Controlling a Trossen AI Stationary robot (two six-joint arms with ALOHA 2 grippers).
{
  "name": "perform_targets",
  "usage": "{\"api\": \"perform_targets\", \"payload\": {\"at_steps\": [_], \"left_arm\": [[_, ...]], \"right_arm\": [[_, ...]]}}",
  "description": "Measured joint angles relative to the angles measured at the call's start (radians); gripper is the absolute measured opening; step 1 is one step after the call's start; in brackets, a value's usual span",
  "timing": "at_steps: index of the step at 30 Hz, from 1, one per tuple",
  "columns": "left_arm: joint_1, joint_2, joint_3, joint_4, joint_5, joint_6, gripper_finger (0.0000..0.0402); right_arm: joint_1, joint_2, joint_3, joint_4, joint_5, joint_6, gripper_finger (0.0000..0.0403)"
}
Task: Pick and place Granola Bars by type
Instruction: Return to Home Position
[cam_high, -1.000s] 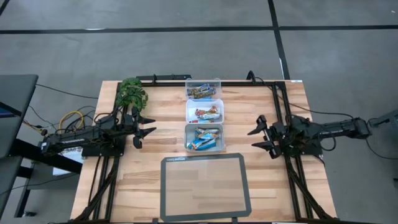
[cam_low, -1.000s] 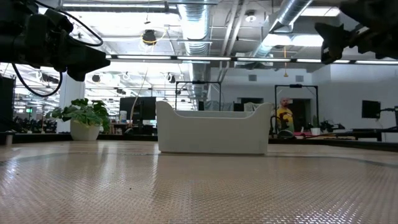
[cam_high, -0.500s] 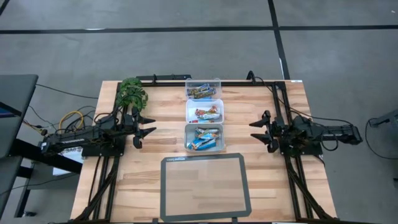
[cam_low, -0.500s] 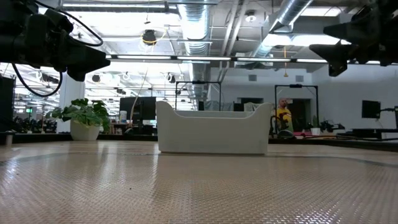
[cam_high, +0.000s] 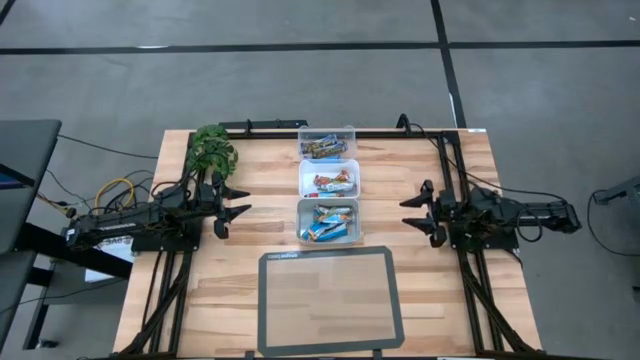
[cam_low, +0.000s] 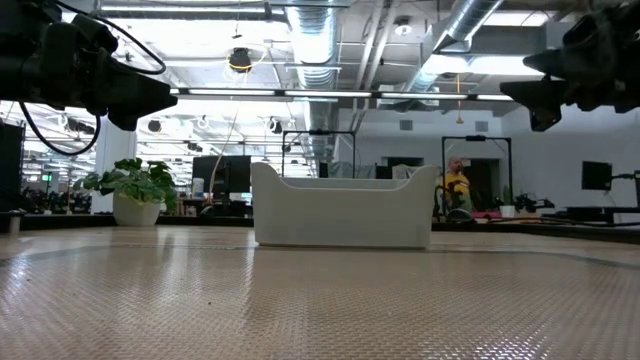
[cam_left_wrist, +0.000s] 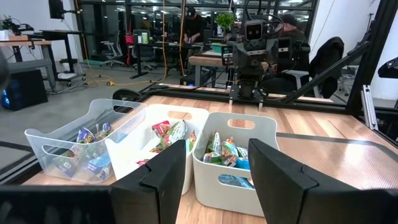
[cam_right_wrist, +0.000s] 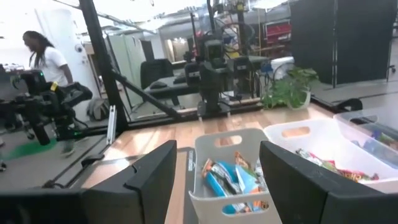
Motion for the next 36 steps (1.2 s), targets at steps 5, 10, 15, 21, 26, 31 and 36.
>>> {"api": "perform_targets", "payload": {"at_steps": [5,10,15,21,26,31,36], "left_arm": [[0.0,0.0,0.0,0.0,0.0,0.0,0.0167],[0.0,0.0,0.0,0.0,0.0,0.0,0.0167],[0.0,0.0,0.0,0.0,0.0,0.0,0.0167],[0.0,0.0,0.0,0.0,0.0,0.0,0.0167],[0.0,0.0,0.0,0.0,0.0,0.0,0.0167],[0.0,0.0,0.0,0.0,0.0,0.0,0.0167],[0.0,0.0,0.0,0.0,0.0,0.0,0.0167]], "right_arm": [[0.0,0.0,0.0,0.02,0.001,0.018,0.0224],[-0.001,0.0,0.0,0.021,0.001,0.052,0.0224],[-0.001,0.0,0.0,0.02,0.002,0.052,0.0224],[-0.002,0.0,0.0,0.02,0.002,0.052,0.0224],[-0.002,0.0,0.0,0.02,0.003,0.053,0.0224],[-0.002,0.0,0.0,0.02,0.003,0.053,0.0224],[-0.002,0.0,0.0,0.02,0.002,0.053,0.0224]]}}
